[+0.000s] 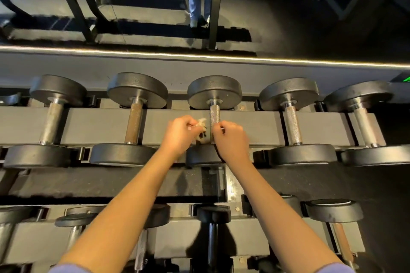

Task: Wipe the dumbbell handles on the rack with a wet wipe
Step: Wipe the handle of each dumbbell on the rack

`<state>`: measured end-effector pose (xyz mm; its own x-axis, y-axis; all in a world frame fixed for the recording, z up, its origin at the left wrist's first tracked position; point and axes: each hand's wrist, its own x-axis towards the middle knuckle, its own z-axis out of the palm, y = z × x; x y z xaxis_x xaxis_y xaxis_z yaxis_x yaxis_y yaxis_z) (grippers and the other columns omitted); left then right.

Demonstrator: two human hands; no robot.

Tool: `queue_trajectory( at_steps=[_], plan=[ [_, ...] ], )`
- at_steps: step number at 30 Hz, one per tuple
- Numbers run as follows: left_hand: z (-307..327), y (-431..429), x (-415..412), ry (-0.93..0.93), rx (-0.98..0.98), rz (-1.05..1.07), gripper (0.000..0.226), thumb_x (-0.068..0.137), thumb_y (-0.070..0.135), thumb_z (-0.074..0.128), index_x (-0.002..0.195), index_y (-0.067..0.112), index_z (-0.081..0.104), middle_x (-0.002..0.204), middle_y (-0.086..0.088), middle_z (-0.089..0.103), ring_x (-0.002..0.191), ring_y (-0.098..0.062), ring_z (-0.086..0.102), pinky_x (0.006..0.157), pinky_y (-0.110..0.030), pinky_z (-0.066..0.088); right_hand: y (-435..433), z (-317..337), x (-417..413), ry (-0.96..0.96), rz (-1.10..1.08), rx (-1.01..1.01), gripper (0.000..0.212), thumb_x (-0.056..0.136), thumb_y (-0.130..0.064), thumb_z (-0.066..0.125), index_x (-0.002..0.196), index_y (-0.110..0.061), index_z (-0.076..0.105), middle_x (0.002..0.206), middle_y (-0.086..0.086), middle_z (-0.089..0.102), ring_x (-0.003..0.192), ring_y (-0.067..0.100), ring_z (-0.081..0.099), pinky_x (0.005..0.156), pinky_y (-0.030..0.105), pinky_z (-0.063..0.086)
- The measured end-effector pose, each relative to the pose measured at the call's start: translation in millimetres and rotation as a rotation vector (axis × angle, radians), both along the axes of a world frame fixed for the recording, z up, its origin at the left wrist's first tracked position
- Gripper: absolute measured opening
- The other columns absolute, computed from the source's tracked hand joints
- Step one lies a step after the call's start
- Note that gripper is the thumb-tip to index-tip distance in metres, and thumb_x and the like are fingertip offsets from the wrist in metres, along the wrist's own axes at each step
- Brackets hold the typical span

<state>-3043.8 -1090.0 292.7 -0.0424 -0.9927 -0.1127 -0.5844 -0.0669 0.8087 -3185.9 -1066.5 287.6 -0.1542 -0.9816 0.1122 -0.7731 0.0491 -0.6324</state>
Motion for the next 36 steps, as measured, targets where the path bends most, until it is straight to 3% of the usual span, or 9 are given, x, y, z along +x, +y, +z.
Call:
queue_trajectory(
  at_steps=[4, 8, 14, 19, 23, 27, 31, 33, 36],
  plan=[
    [14.3, 13.7, 64.4, -0.262, -0.279, -0.007, 0.013, 0.085, 0.019, 0.070, 0.091, 0.007, 0.068, 0.088, -0.003, 0.063, 0.076, -0.013, 0.057, 0.071, -0.025, 0.045, 4.8, -3.7, 5.6, 0.059, 0.070, -0.069, 0.035, 0.095, -0.028, 0.044, 0.080, -0.007, 0.067, 0.077, 0.008, 0.064, 0.065, 0.021, 0.058, 0.059, 0.033, 0.049],
    [17.9, 14.0, 129.4, -0.448, -0.316, 0.097, 0.016, 0.085, 0.018, 0.070, 0.091, 0.004, 0.067, 0.088, -0.010, 0.063, 0.079, -0.023, 0.059, 0.070, -0.032, 0.045, 8.7, -7.4, 21.1, 0.228, 0.116, -0.158, 0.033, 0.087, -0.029, 0.050, 0.070, -0.007, 0.067, 0.068, 0.009, 0.064, 0.056, 0.024, 0.058, 0.054, 0.032, 0.050],
    [2.4, 7.0, 156.0, -0.097, -0.140, 0.433, 0.012, 0.084, 0.018, 0.071, 0.090, 0.008, 0.067, 0.086, -0.006, 0.067, 0.082, -0.020, 0.063, 0.079, -0.035, 0.051, 6.9, -1.5, 47.5, 0.346, 0.178, -0.134, 0.025, 0.090, -0.026, 0.056, 0.074, -0.010, 0.068, 0.071, 0.004, 0.063, 0.064, 0.021, 0.059, 0.063, 0.035, 0.052],
    [1.2, 6.5, 154.7, 0.031, -0.110, 0.428, 0.008, 0.085, 0.015, 0.070, 0.090, 0.009, 0.066, 0.081, -0.004, 0.064, 0.075, -0.016, 0.059, 0.070, -0.027, 0.047, 5.2, 5.7, 116.7, 0.065, 0.280, 0.069, 0.029, 0.098, -0.028, 0.044, 0.088, -0.012, 0.066, 0.088, 0.003, 0.062, 0.084, 0.018, 0.056, 0.078, 0.036, 0.046],
    [-1.1, 4.1, 157.7, 0.068, -0.098, 0.453, 0.009, 0.084, 0.016, 0.070, 0.086, 0.007, 0.065, 0.080, -0.006, 0.063, 0.074, -0.018, 0.057, 0.070, -0.029, 0.046, 3.8, -9.0, 189.6, -0.327, 0.048, 0.175, 0.030, 0.099, -0.028, 0.038, 0.088, -0.014, 0.064, 0.089, 0.000, 0.060, 0.088, 0.018, 0.055, 0.076, 0.032, 0.043],
    [-1.6, -2.0, 164.6, 0.137, -0.011, 0.454, 0.008, 0.086, 0.018, 0.065, 0.079, 0.017, 0.062, 0.079, -0.001, 0.063, 0.077, -0.019, 0.059, 0.069, -0.034, 0.050, 4.0, -17.8, 215.7, -0.249, -0.086, 0.127, 0.034, 0.099, -0.034, 0.036, 0.103, -0.017, 0.064, 0.105, -0.001, 0.061, 0.101, 0.015, 0.053, 0.089, 0.035, 0.044],
    [-1.4, -18.0, 175.5, 0.125, -0.028, 0.335, 0.012, 0.086, 0.015, 0.064, 0.075, 0.018, 0.061, 0.073, 0.003, 0.060, 0.072, -0.013, 0.056, 0.064, -0.024, 0.045, 0.9, -22.8, 212.5, -0.230, -0.092, 0.156, 0.040, 0.099, -0.037, 0.034, 0.120, -0.014, 0.059, 0.127, 0.002, 0.054, 0.120, 0.019, 0.045, 0.105, 0.039, 0.037],
    [-2.3, -37.4, 180.3, 0.115, -0.030, 0.272, 0.002, 0.087, 0.015, 0.064, 0.085, 0.016, 0.064, 0.076, 0.006, 0.059, 0.075, -0.012, 0.057, 0.068, -0.025, 0.045, 0.5, -22.1, 212.5, -0.246, -0.100, 0.151, 0.040, 0.099, -0.037, 0.035, 0.123, -0.014, 0.057, 0.128, 0.002, 0.054, 0.120, 0.018, 0.045, 0.105, 0.038, 0.036],
    [-5.5, -64.4, 177.3, 0.052, 0.014, 0.209, 0.017, 0.088, 0.016, 0.065, 0.102, 0.008, 0.067, 0.088, 0.001, 0.061, 0.084, -0.013, 0.056, 0.075, -0.025, 0.042, 2.8, -18.1, 212.6, -0.285, -0.120, 0.138, 0.038, 0.099, -0.037, 0.037, 0.125, -0.016, 0.055, 0.128, 0.000, 0.053, 0.121, 0.016, 0.045, 0.105, 0.036, 0.036]
  ],
)
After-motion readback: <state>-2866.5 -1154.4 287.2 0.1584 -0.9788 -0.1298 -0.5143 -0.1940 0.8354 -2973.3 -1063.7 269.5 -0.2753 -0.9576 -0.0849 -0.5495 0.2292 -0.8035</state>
